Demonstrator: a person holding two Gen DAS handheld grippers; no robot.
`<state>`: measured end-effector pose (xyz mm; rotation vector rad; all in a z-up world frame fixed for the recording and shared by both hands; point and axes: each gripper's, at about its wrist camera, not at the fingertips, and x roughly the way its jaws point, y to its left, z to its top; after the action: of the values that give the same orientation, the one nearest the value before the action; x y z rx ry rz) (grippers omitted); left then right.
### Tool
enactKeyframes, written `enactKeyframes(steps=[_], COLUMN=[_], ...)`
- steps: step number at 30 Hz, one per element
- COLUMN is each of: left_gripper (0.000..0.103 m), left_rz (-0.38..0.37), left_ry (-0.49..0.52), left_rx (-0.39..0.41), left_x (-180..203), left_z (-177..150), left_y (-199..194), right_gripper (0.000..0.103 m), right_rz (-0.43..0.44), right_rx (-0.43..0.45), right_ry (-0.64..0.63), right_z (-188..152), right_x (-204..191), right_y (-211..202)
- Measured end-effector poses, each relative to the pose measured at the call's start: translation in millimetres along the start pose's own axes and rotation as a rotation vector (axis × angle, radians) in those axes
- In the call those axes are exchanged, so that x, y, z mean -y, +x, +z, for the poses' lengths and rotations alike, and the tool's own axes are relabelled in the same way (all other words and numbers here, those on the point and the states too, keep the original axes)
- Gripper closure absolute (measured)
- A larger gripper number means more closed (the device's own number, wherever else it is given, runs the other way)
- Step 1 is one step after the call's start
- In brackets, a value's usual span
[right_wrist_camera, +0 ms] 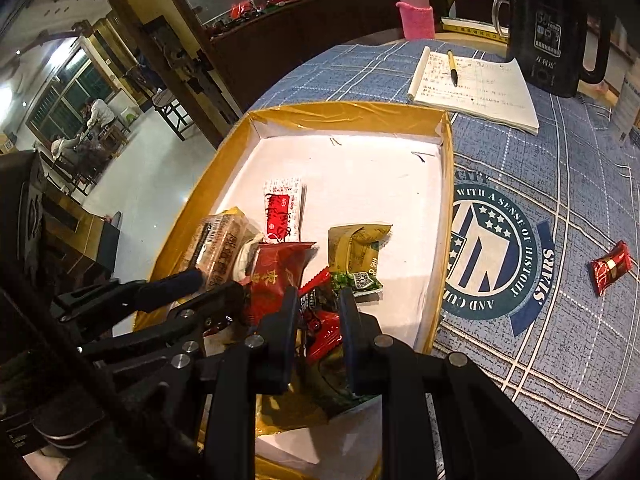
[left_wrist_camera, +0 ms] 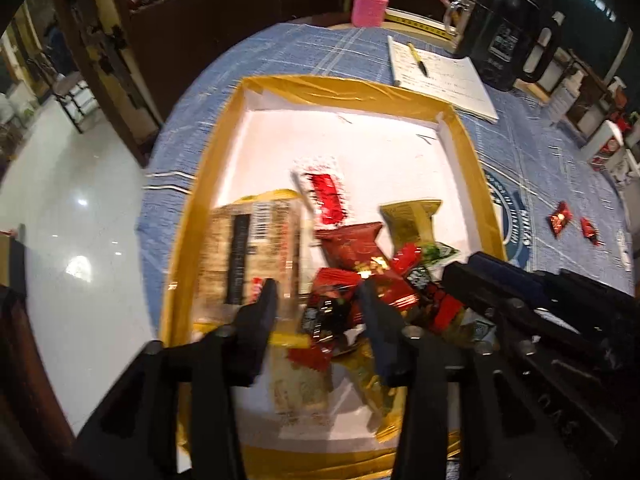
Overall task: Organize snacks
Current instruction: 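Carry both candies over the white tray and open both grippers, then move both grippers back toward the last red snacks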
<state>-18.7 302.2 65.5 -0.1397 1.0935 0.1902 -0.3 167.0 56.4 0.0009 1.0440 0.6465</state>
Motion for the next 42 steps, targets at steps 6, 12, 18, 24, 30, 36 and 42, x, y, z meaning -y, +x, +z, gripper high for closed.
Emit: enactKeyframes(steps=[6,12,18,24,30,36,42], left_gripper=[0.035,0.035,0.035,0.034,0.033,0.033,0.033], left_rz=[0.065,0.043,0.032,0.050,0.044,0.043,0.059], left_ry=[0.011,0.060,0.120,0.176,0.228,0.262,0.277], left_rx=[0.040,0.089,0.124,0.181,0.229,0.255,0.274], left_x=[11,43,89,135,174,200,213], left_z=[-6,-20,-37,-50,-60,-69,-75], left_y=[-22,-43,-73,-104,-130,-144,-153], right_gripper=[0.083,0.083,0.083,0.083,0.083,0.083,0.083], right_rz=[0.021,0.021,0.019,-0.012,-0.072,-0.111,-0.133], right_rx=[0.039,0.066,0.095,0.144,0.185,0.221,0.248], right_ry=[0.024,0.063,0.116,0.168,0.235,0.292,0.321], right_z=[-5,-25,-53,-80,-109,-129,-141], right_x=[6,28,56,91,134,170,193], right_y=[-24,-55,-93,-138,-176,-203,-220])
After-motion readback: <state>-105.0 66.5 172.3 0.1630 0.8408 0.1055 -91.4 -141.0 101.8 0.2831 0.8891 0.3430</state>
